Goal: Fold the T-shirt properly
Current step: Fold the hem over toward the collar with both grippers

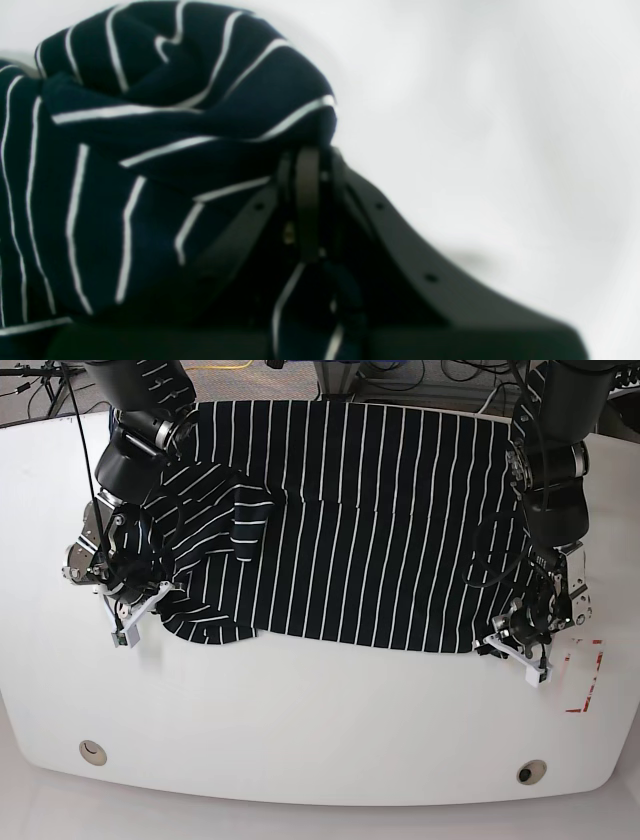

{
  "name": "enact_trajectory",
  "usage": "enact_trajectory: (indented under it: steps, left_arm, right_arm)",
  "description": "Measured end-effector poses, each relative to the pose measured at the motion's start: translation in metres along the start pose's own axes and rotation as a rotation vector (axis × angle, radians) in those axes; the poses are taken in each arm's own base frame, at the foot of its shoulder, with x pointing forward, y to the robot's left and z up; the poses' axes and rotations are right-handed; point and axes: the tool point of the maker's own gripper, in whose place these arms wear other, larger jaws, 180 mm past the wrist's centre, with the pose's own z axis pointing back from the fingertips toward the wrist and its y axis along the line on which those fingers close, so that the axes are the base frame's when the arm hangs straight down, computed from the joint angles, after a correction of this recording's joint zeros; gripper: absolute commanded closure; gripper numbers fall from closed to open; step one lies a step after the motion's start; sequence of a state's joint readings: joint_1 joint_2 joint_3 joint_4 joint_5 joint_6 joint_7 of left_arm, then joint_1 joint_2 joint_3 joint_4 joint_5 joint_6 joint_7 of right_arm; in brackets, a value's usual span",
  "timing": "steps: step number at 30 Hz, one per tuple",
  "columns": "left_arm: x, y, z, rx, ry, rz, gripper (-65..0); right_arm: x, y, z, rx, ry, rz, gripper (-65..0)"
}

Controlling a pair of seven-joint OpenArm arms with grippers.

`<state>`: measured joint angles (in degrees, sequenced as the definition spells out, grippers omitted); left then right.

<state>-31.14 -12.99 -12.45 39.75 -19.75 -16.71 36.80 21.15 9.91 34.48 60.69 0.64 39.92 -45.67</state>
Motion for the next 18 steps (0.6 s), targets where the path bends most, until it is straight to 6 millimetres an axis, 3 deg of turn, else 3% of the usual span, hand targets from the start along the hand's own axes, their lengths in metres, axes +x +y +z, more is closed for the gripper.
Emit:
enact_trajectory:
  steps: [3, 8, 13, 18]
  left_arm:
    - [0.001, -0.001, 0.001, 0.0, 0.001, -0.004, -1.7]
    - [0.007, -0.004, 0.011, 0.013, 0.015, -0.053, -1.7]
    - [0.039, -0.019, 0.03, 0.003, -0.066, -0.119, -1.7]
    - [0.069, -0.036, 0.051, -0.012, -0.183, -0.165, -1.7]
  right_arm:
    - [0.004, -0.005, 0.003, -0.016, 0.024, 0.028, 0.0]
    - [0.029, -0.014, 0.009, -0.052, 0.045, 0.159, 0.0]
    - [0.067, -0.015, 0.017, -0.071, -0.003, 0.241, 0.0]
    - [0.086, -0.017, 0.023, -0.08, -0.032, 0.26, 0.0]
